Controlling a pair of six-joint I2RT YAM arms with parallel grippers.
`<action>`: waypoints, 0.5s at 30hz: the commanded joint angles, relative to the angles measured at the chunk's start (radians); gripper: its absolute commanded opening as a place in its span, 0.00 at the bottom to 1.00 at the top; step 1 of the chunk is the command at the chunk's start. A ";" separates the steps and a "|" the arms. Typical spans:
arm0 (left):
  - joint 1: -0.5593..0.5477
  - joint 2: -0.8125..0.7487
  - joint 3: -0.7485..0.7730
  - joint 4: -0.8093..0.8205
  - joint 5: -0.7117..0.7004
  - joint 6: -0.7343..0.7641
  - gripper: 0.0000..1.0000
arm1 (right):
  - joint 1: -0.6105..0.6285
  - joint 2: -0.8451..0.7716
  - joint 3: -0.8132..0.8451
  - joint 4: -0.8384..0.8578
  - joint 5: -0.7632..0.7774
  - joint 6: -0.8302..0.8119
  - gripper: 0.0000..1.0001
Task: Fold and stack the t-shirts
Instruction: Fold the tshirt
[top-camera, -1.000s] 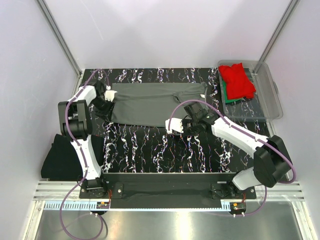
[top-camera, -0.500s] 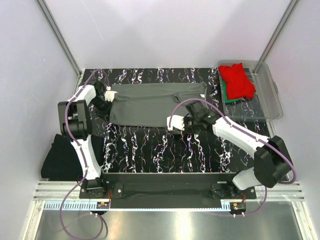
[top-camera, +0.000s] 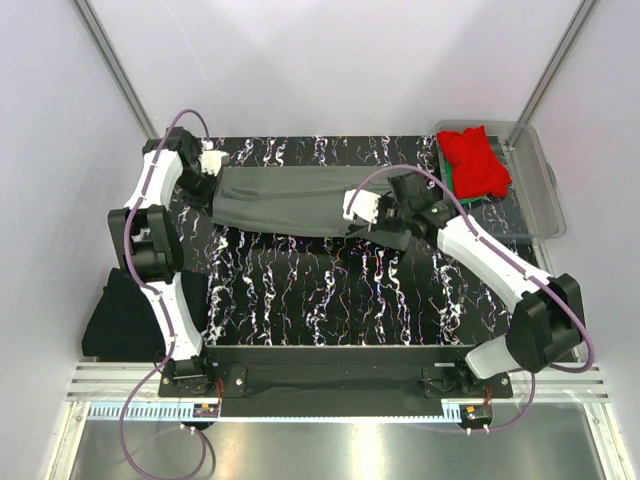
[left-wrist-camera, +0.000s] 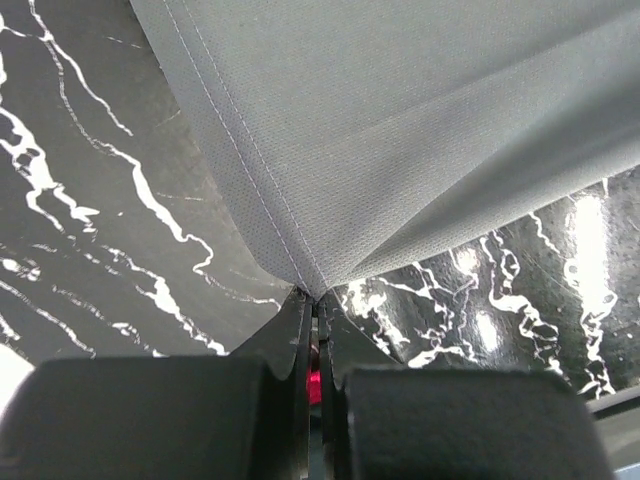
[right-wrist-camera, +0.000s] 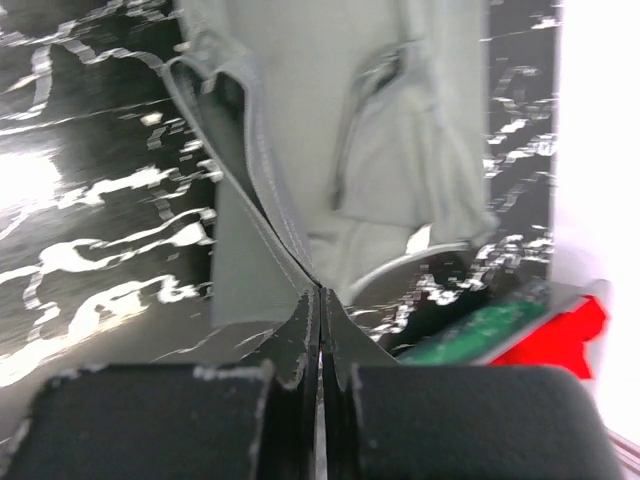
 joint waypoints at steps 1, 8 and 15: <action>0.002 0.015 0.103 -0.063 0.020 -0.002 0.00 | -0.026 0.034 0.083 0.065 0.025 -0.014 0.00; -0.010 0.129 0.280 -0.138 0.015 -0.004 0.00 | -0.081 0.134 0.169 0.097 0.040 -0.034 0.00; -0.024 0.189 0.350 -0.167 0.009 0.005 0.00 | -0.118 0.238 0.263 0.134 0.052 -0.048 0.00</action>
